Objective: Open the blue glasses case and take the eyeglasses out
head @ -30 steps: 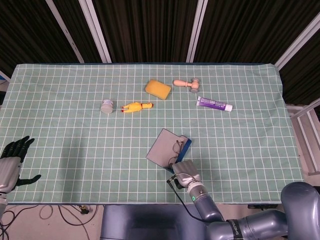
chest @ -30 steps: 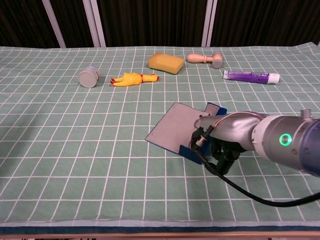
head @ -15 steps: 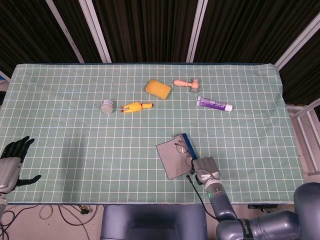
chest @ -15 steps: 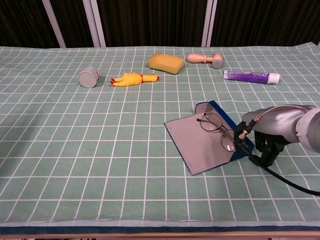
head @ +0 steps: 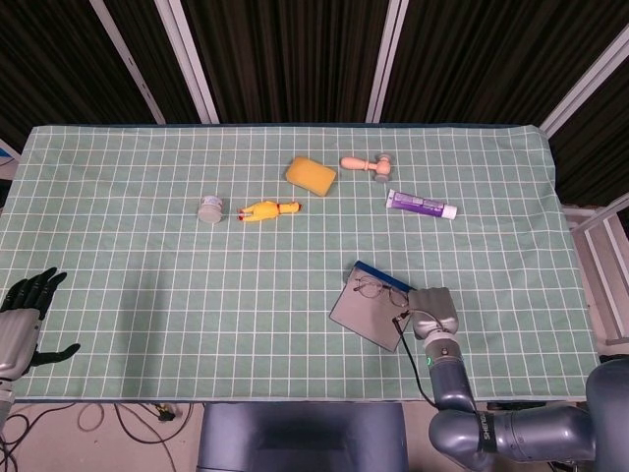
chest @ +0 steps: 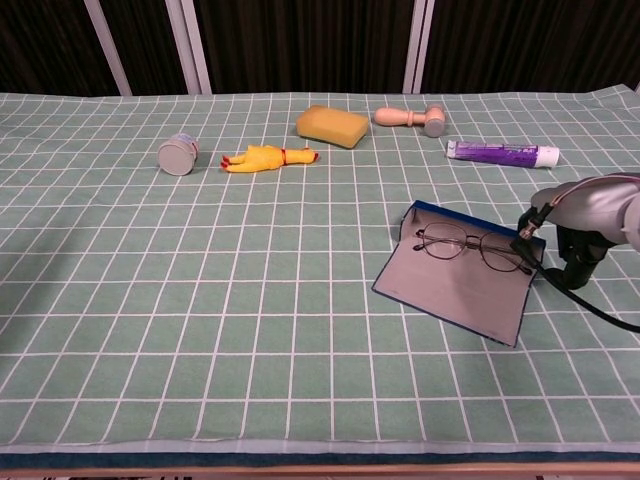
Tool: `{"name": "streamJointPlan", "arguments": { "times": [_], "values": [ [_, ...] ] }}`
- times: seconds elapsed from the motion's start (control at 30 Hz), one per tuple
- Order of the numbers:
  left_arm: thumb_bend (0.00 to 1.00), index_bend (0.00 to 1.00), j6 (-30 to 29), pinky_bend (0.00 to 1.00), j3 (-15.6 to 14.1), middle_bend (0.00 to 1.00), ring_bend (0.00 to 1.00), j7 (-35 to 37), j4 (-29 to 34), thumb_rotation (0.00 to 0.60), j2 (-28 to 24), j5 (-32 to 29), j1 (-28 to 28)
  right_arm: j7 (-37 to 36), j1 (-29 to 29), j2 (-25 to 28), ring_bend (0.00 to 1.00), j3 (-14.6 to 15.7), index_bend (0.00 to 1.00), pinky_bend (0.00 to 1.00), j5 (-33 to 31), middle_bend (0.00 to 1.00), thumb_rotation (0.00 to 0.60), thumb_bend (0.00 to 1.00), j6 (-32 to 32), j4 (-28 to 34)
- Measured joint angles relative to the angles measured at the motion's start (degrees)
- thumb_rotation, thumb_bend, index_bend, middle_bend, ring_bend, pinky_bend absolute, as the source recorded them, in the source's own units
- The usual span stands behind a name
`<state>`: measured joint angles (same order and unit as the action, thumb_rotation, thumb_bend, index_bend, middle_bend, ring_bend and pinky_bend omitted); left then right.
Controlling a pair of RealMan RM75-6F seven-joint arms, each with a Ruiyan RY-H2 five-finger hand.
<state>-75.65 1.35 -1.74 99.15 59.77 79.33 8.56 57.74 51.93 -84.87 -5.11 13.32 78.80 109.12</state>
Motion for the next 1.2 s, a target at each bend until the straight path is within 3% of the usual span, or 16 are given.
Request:
{"name": "streamJointPlan", "arguments": {
  "times": [0.53, 1.2],
  "values": [
    [0.02, 0.00, 0.00, 0.00, 0.03, 0.00, 0.00, -0.16, -0.03, 0.600, 0.07, -0.12, -0.01, 1.75, 1.89, -2.14, 0.97, -5.34, 0.15, 0.98, -5.64, 0.89, 0.600, 0.53, -3.79, -8.13],
    [0.02, 0.00, -0.31, 0.00, 0.11, 0.00, 0.00, 0.10, -0.16, 0.600, -0.03, 0.08, -0.09, -0.96, 0.72, -3.35, 0.97, -6.48, 0.10, 0.98, -3.10, 0.89, 0.600, 0.54, -5.34, -12.80]
  ]
}}
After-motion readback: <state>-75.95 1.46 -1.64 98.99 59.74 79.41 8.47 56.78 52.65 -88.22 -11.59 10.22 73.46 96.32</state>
